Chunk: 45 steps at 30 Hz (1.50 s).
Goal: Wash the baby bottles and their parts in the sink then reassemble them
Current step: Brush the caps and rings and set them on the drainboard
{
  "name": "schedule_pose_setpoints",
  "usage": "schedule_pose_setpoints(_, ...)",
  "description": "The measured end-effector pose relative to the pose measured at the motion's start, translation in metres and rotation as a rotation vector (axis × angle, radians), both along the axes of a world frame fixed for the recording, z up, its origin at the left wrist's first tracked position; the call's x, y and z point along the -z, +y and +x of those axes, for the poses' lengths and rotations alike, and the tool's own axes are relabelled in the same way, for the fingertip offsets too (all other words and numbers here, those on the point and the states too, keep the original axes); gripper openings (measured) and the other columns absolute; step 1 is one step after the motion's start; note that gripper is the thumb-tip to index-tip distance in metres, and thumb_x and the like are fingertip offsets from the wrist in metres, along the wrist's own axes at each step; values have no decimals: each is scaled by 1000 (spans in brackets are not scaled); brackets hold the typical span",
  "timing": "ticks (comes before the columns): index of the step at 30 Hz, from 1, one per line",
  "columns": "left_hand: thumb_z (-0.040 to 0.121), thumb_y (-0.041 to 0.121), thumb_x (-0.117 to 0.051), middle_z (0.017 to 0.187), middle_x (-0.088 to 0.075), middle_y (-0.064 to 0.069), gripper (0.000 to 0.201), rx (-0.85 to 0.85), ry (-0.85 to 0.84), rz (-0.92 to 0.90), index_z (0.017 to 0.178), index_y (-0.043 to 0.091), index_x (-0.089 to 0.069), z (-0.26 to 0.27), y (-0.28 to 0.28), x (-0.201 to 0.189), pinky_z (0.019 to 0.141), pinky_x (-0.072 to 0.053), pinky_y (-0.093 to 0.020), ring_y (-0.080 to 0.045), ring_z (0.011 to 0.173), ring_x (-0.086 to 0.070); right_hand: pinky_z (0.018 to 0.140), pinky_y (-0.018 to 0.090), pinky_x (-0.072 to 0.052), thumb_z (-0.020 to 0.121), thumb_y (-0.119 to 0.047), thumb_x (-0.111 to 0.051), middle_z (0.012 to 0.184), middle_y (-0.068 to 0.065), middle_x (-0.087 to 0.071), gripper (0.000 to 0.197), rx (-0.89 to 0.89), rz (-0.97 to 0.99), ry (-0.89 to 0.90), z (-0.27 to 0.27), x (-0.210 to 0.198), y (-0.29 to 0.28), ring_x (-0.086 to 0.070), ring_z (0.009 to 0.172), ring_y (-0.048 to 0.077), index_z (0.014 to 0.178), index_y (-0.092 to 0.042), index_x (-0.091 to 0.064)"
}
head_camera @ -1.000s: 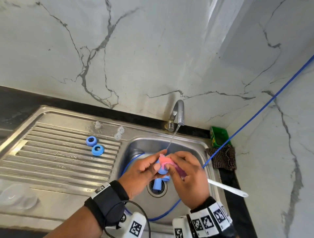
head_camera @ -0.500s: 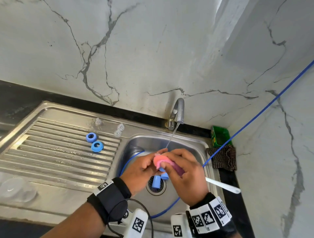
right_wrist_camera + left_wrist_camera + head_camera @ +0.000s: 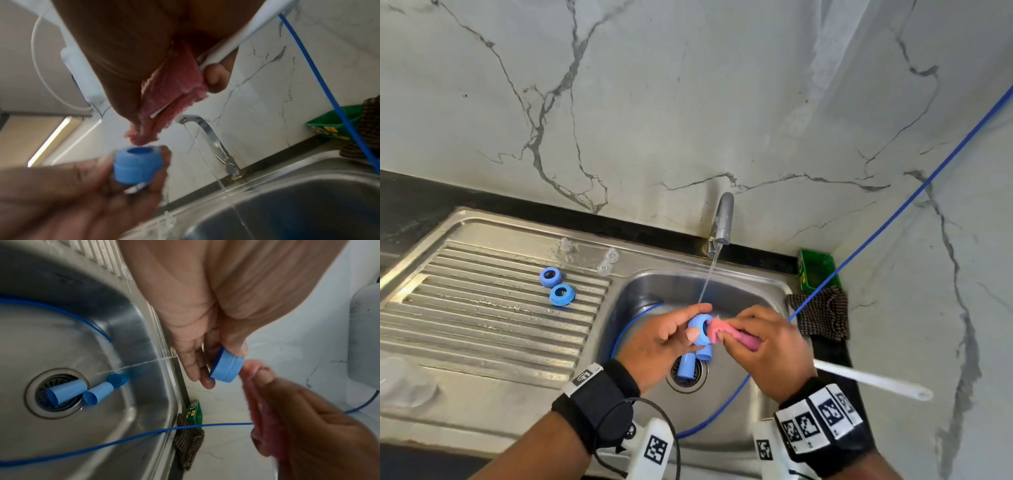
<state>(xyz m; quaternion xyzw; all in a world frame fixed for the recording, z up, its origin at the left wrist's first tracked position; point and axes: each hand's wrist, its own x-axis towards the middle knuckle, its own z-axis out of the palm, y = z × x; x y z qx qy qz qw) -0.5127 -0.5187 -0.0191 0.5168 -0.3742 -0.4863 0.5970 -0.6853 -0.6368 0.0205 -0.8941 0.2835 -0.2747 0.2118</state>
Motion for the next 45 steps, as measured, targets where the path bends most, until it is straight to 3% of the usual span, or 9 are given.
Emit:
schedule_pose_setpoints(5,97,27,-56,134,-65,-9,51,18,8,-40,144,9,-49,-11,-7,1,102,-53,-42,-25,125,-62,70,23,-51,86,-39,-71,89,-14,-64,14,-57,-27,-49,8,-13,3,-61,81,6,88,-27,-76)
schedule_pose_setpoints(10,91,28,-61,123,-68,-12,48,-99,123,-41,137,14,-54,1,2,2,93,-56,-36,-28,113,-68,64,29,-48,79,-59,-57,83,-15,-58,31,-26,49,324,-10,1,-7,-55,75,4,83,-31,-71)
schedule_pose_setpoints(16,83,27,-79,121,-70,5,47,-70,-198,16,127,26,-62,14,6,-3,101,-53,-39,-12,114,-65,87,26,-53,88,-25,-78,100,-14,-70,18,-13,224,-152,2,-14,14,-67,98,9,103,-34,-77)
schedule_pose_setpoints(21,84,11,-79,124,-68,10,54,4,-323,-11,131,29,-59,22,12,-15,100,-52,-28,-9,117,-64,80,26,-55,83,-30,-82,99,-19,-68,30,-2,167,-168,20,-15,27,-67,91,7,107,-39,-67)
schedule_pose_setpoints(25,82,1,-79,123,-69,1,60,2,-178,-48,132,25,-57,34,16,-23,91,-55,-26,-15,112,-68,77,32,-56,85,-33,-80,98,-21,-69,19,19,157,-114,21,-4,30,-67,90,5,100,-37,-69)
schedule_pose_setpoints(32,87,6,-76,123,-69,-3,49,89,-201,-94,132,21,-60,34,9,-19,99,-54,-36,-22,115,-67,77,46,-60,89,-37,-74,89,2,-76,12,130,665,-320,31,0,37,-73,84,23,94,-26,-74)
schedule_pose_setpoints(34,87,19,-76,123,-70,-1,47,95,-217,-102,131,21,-60,32,5,-21,98,-55,-38,-22,115,-67,66,36,-56,95,-26,-70,82,6,-75,9,93,762,-342,33,-2,37,-70,72,18,91,-19,-75)
schedule_pose_setpoints(40,88,37,-67,96,-73,-13,42,83,69,-27,110,1,-65,19,0,-22,78,-58,-36,-24,83,-69,72,20,-44,99,-36,-57,79,-9,-59,24,-194,436,-187,20,-9,26,-57,77,10,81,-30,-72)
schedule_pose_setpoints(45,91,49,-60,78,-68,-15,40,102,262,96,86,12,-75,3,2,-31,59,-54,-28,-21,66,-64,73,23,-49,80,-40,-80,91,-5,-62,29,-221,397,-163,12,-6,19,-62,82,14,98,-17,-78)
